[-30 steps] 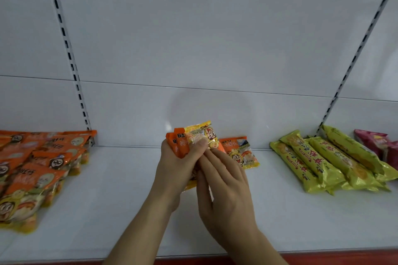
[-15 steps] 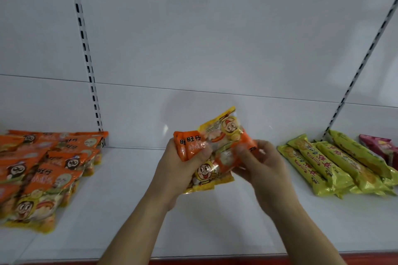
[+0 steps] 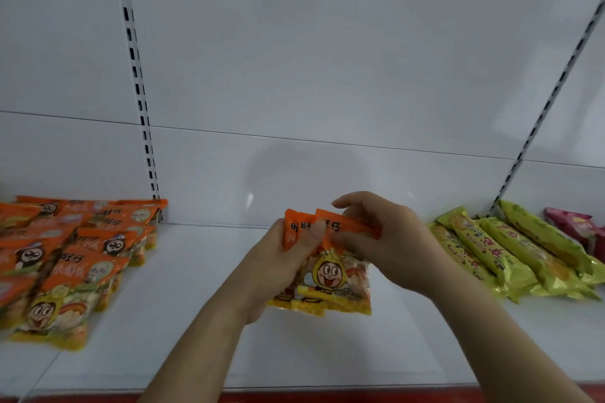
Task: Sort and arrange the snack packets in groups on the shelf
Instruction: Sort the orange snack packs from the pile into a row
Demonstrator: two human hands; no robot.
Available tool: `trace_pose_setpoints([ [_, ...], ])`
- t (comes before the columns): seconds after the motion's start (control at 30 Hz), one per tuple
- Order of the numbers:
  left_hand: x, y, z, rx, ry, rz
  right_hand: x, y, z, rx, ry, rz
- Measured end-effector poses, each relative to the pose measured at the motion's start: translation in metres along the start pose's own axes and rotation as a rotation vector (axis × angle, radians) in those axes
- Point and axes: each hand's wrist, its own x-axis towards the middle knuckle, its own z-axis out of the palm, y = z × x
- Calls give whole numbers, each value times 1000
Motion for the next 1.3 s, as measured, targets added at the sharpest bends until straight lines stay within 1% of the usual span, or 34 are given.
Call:
trace_pose_setpoints([
  [0.03, -1, 2, 4, 28, -27, 8, -2, 3, 3, 35, 56, -14],
  [0.1, -1, 4, 11, 49, -53, 15, -3, 9, 9, 67, 107, -23],
  [0.17, 1, 3, 15, 53, -6, 12, 0, 16, 10, 91, 155, -29],
  [0.2, 2, 1, 16, 45, 37, 8, 2, 22, 6, 89, 205, -11],
  [0.23, 4, -1, 18, 29, 90, -1, 7, 31, 0, 65, 274, 32],
  [0.27, 6, -2, 19, 9, 143, -12, 12, 44, -8, 25, 330, 113],
  [0.3, 7, -3, 20, -9, 191, -19, 18, 60, -17, -57, 332, 228],
  [0.33, 8, -5, 22, -15, 233, -27, 24, 77, -24, -181, 270, 362],
  [0.37, 9, -7, 23, -12, 269, -35, 29, 93, -26, -298, 171, 480],
  [0.4, 9, -9, 24, -6, 299, -39, 33, 109, -24, -362, 79, 555],
  [0.43, 9, -10, 25, -2, 322, -39, 36, 117, -18, -379, 14, 594],
  [0.5, 7, -13, 30, 2, 361, -38, 40, 126, -4, -356, -28, 615],
  [0.63, 0, -19, 32, -17, 436, -32, 46, 134, 10, -293, -6, 607],
  [0.67, -2, -21, 30, -27, 462, -33, 46, 132, 9, -244, 11, 583],
  [0.7, -3, -23, 27, -33, 495, -35, 42, 126, 8, -134, 44, 555],
  [0.77, -7, -27, 21, -38, 551, -42, 29, 103, 8, 197, 127, 466],
  [0.8, -9, -28, 19, -50, 574, -46, 20, 88, 11, 334, 135, 410],
  [0.87, -14, -29, 16, -56, 605, -29, 3, 54, 19, 505, 52, 291],
  [0.93, -20, -27, 13, -51, 615, -6, -8, 30, 36, 523, -47, 224],
  [1.03, -36, -25, 0, -130, 632, 16, -13, 7, 59, 462, -69, 200],
  [1.1, -48, -22, -11, -128, 627, 42, -14, -7, 72, 464, -93, 183],
  [1.2, -68, -20, -34, -120, 588, 78, -15, -34, 94, 529, -108, 157],
  [1.3, -92, -22, -71, -118, 557, 101, -17, -66, 121, 616, -138, 145],
])
